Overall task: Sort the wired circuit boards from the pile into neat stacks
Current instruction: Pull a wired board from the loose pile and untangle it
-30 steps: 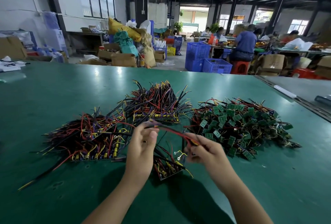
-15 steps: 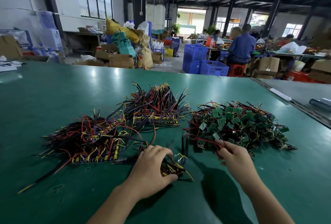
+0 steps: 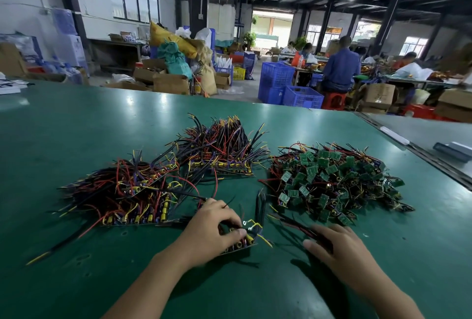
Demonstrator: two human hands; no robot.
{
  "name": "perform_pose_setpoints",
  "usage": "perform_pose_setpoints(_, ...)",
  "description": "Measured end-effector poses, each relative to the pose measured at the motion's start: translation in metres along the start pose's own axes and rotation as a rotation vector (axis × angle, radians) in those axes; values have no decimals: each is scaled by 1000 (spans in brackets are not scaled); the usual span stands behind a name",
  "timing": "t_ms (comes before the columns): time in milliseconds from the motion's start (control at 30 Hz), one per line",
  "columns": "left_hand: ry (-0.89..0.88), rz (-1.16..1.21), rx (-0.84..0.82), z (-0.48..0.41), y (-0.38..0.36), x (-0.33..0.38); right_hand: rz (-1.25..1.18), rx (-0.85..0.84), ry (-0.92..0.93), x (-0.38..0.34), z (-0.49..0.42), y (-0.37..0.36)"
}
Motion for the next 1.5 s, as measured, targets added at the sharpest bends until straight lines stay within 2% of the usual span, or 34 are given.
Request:
perform_pose_setpoints(100, 46, 96, 77, -1, 13, -2, 63, -77, 15, 7, 5, -2)
perform_pose_setpoints(167, 83, 139, -9, 0, 12, -6, 86, -125, 12, 9, 9, -3)
perform_pose_setpoints(233, 108, 143, -162, 3, 8, -10, 83, -118, 3, 4, 13, -2)
perform_pose_setpoints(300, 112, 159, -206, 5, 12, -13, 58, -20, 11, -8, 18, 6)
perform_pose_setpoints(433, 133, 347, -131, 3, 28, -18, -125, 335, 145, -53, 31, 32)
perform_pose_setpoints(500, 164, 419, -37, -2, 38, -22, -211, 306, 245, -81, 30, 29)
perform_pose_setpoints(600, 277, 226, 128, -6, 55, -40, -161, 48, 366, -117, 18, -1)
perform_pose_setpoints(700, 345, -8, 102, 4, 54, -55, 98, -126, 459, -136, 3, -31)
perform_pose_setpoints(767, 342, -80, 64, 13, 50, -62, 124, -106, 474, -144, -5, -34)
perform_pose_setpoints(867, 318, -113, 7, 19, 43, -66, 69, 24, 480, -143, -11, -32)
perform_pose_setpoints(1000, 348, -125, -100, 20, 30, -71, -86, 35, 436, -131, -14, -36)
perform_pose_setpoints(1167, 297, -25, 85, 14, 38, -60, -158, 77, 394, -118, -16, -33)
perform_pose_setpoints(1267, 246, 9, 227, 14, 48, -49, -148, 126, 375, -113, -17, -30)
perform_pose_setpoints(1400, 189, 52, 451, 14, 69, -34, -139, 112, 373, -115, -16, -30)
perform_pose_setpoints(1500, 232, 179, 586, 17, 78, -35, -110, 125, 350, -118, -15, -30)
Point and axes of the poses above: each hand's wrist, its own z-axis away from the middle knuckle, its own y-axis out of the back of the hand, x = y × z, the point moved 8 cm from there along -z, towards the middle knuckle, and after that the axes turned 4 degrees about -y, right-handed, at the moved point
